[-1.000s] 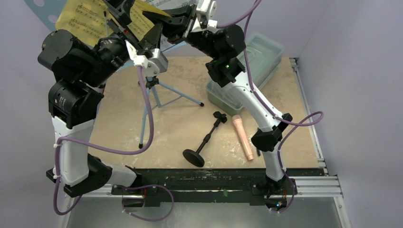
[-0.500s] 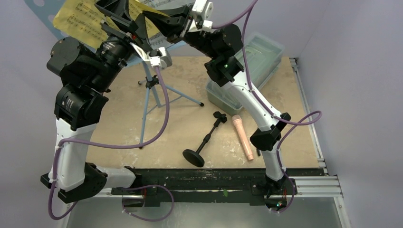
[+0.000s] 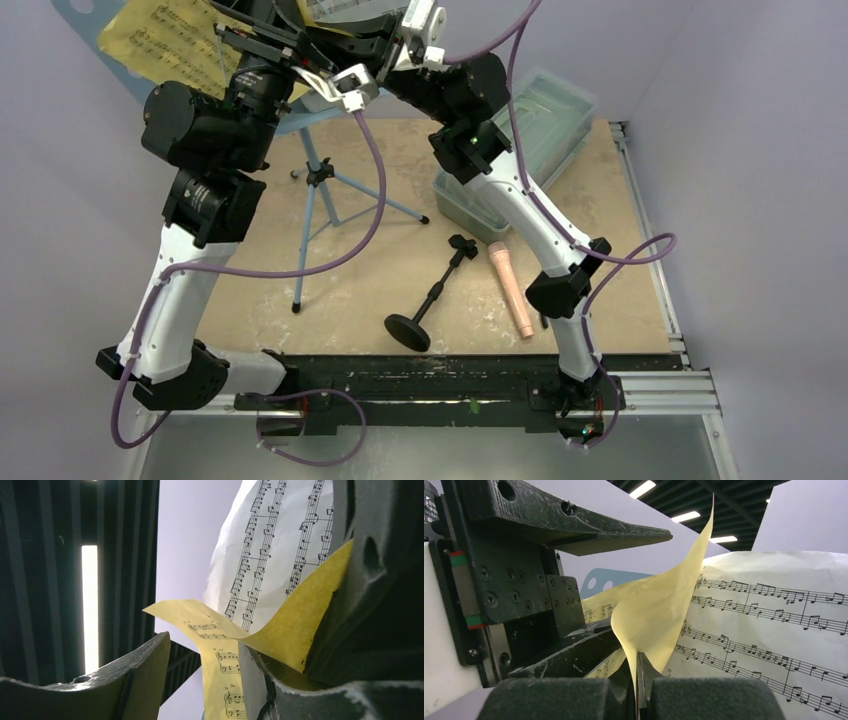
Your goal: Set up the instrument practice props
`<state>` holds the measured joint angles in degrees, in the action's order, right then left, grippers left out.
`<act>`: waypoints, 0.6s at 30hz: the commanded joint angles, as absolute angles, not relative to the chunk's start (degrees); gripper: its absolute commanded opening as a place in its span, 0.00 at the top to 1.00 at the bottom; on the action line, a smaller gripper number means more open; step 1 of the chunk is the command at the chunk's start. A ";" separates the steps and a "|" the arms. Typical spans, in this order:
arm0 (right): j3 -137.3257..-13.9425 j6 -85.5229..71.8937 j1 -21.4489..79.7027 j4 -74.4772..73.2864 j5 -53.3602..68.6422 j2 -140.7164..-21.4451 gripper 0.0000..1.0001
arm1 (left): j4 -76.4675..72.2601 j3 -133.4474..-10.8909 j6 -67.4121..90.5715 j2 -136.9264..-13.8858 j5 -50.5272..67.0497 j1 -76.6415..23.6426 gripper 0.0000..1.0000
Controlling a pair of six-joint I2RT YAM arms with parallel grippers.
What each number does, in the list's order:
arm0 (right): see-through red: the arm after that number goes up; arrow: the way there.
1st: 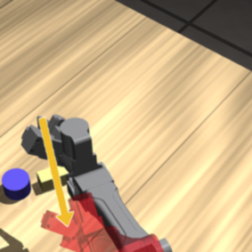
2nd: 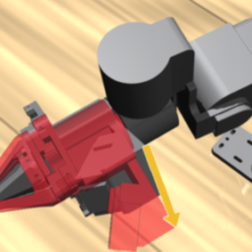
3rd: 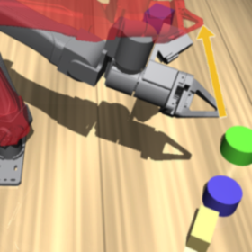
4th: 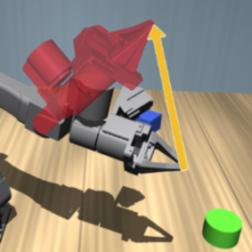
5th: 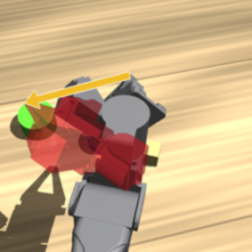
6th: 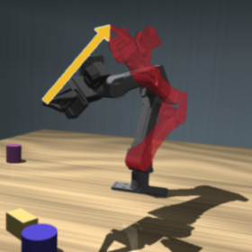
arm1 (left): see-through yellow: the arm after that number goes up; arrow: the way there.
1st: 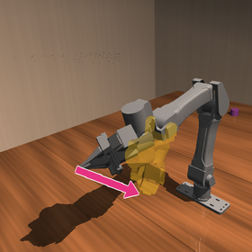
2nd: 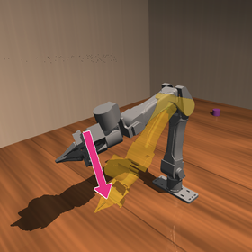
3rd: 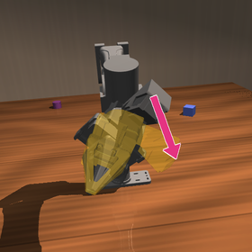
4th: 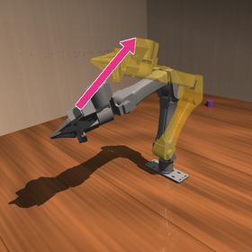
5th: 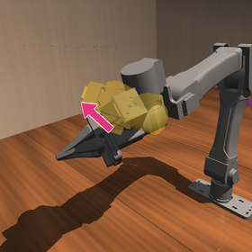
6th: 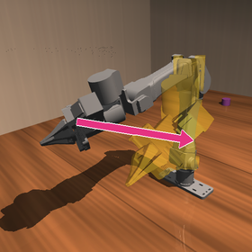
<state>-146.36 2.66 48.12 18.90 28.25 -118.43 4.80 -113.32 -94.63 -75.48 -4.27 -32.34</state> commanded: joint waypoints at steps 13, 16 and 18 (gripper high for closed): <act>-141.18 -3.99 49.03 23.50 16.31 -112.37 0.29 | -10.43 -107.52 -94.26 -71.96 -8.90 -32.23 0.54; -142.08 -9.87 49.04 19.63 6.45 -111.77 0.03 | -11.42 -107.02 -93.47 -72.22 -11.59 -32.25 0.54; -142.18 -13.44 48.96 16.15 2.46 -111.05 0.01 | -12.12 -106.48 -93.28 -72.25 -12.53 -32.18 0.54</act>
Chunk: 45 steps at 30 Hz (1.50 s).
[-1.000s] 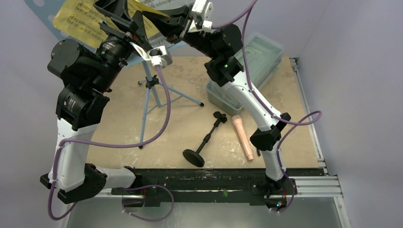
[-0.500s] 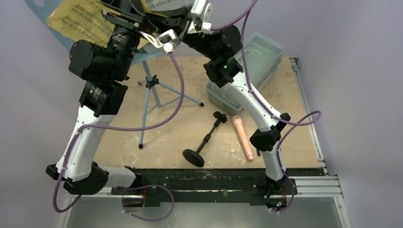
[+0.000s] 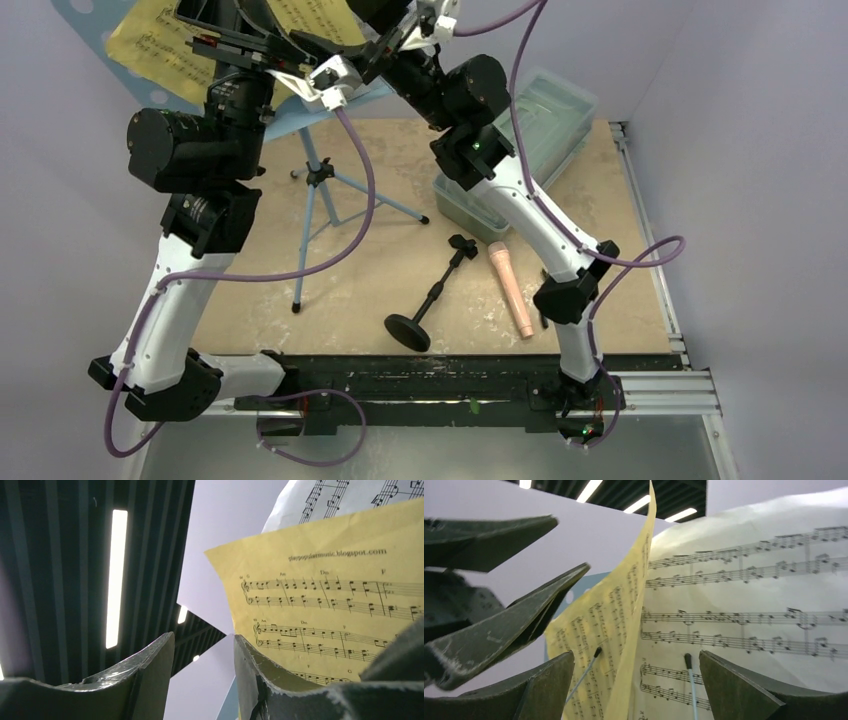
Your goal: Set up the instrument practice props
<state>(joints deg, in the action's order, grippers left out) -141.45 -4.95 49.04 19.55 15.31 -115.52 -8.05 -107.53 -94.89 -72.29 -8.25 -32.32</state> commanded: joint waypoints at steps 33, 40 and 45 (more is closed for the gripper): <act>-106.85 -28.47 47.37 15.18 4.03 -92.85 0.37 | -13.35 -93.82 -87.37 -66.07 -21.65 -32.23 0.55; -103.87 -25.35 47.46 15.25 3.32 -90.88 0.40 | -12.27 -93.69 -86.84 -65.24 -21.91 -32.26 0.55; -106.99 -21.00 46.53 13.12 4.43 -91.36 0.19 | -12.18 -92.62 -86.02 -64.47 -22.05 -32.21 0.55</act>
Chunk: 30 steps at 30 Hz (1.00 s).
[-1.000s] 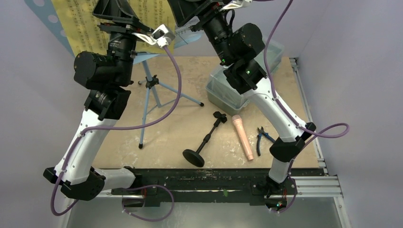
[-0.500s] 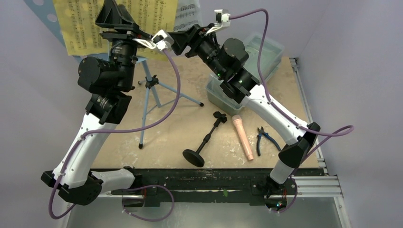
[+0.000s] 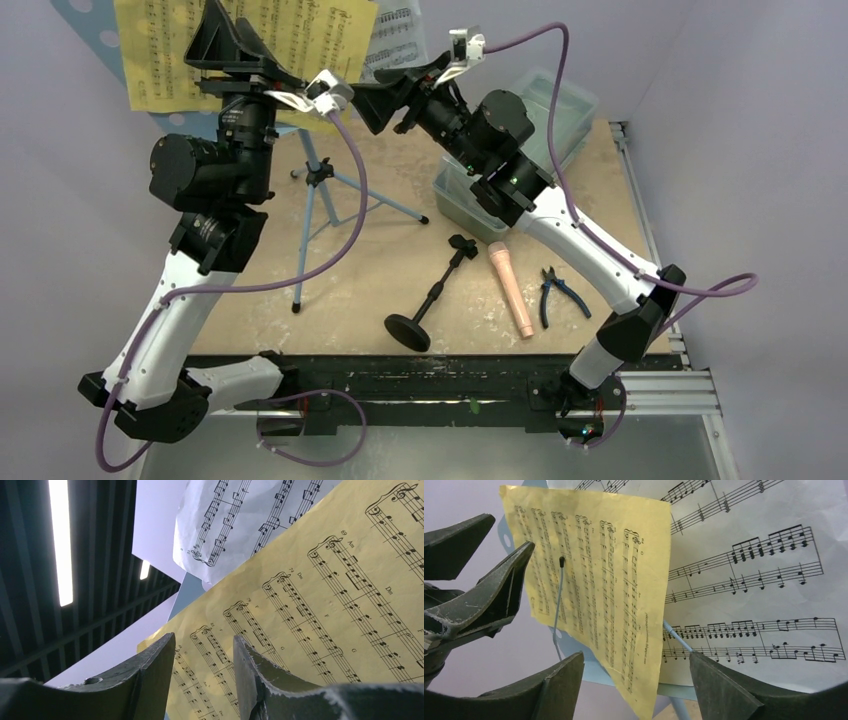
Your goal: Set up the instrument practice props
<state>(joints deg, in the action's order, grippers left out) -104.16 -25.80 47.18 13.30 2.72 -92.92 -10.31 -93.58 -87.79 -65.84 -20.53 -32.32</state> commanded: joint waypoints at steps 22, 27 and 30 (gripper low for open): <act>-134.39 -19.60 42.54 6.69 14.73 -107.03 0.51 | -10.67 -89.42 -83.76 -61.80 -22.78 -32.25 0.55; -133.63 -21.03 42.47 11.31 14.60 -107.74 0.81 | -10.14 -88.40 -81.12 -60.97 -22.44 -32.26 0.56; -132.64 -23.33 42.46 14.61 13.25 -107.84 1.00 | -8.70 -88.22 -74.75 -59.66 -20.88 -32.25 0.52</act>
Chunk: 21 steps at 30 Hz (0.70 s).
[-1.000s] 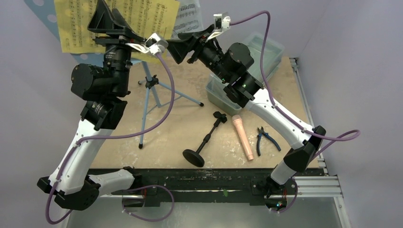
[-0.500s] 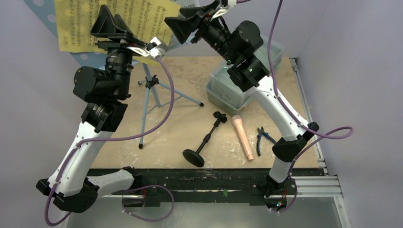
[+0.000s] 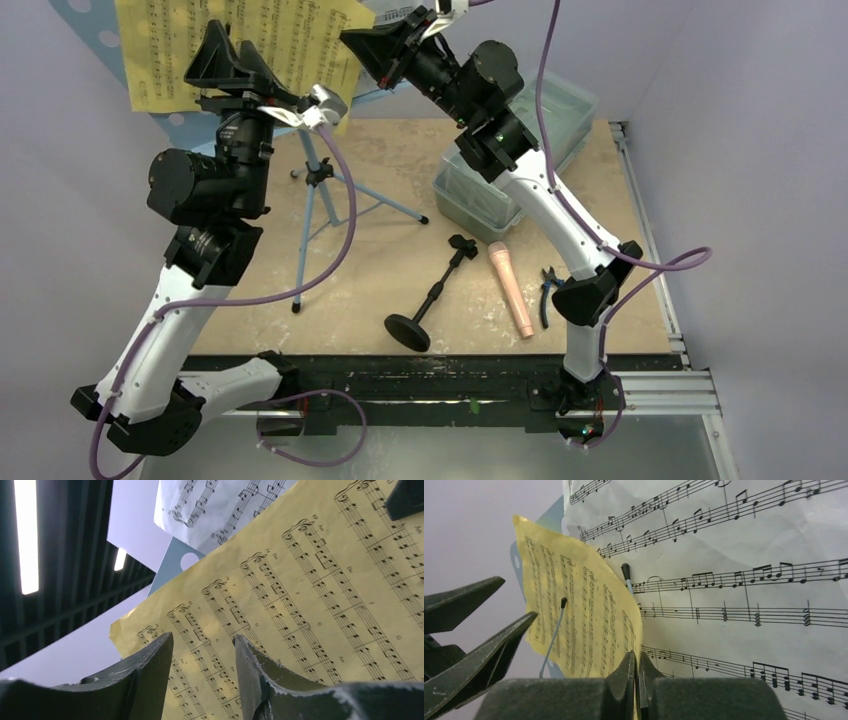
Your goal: Set up the instrument practice props
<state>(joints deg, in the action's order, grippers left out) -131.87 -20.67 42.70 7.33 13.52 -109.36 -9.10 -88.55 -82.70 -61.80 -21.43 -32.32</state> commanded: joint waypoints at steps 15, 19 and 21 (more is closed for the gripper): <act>-124.64 -31.30 42.52 29.81 11.95 -104.67 1.00 | 11.73 -99.29 -23.36 -53.73 -11.23 -32.25 0.26; -124.67 -32.16 42.53 29.98 12.02 -104.36 1.00 | 16.95 -101.30 -9.74 -52.92 -17.48 -32.25 0.25; -124.57 -32.33 42.53 29.87 12.25 -104.50 1.00 | 20.90 -102.27 -4.69 -52.80 -21.77 -32.26 0.25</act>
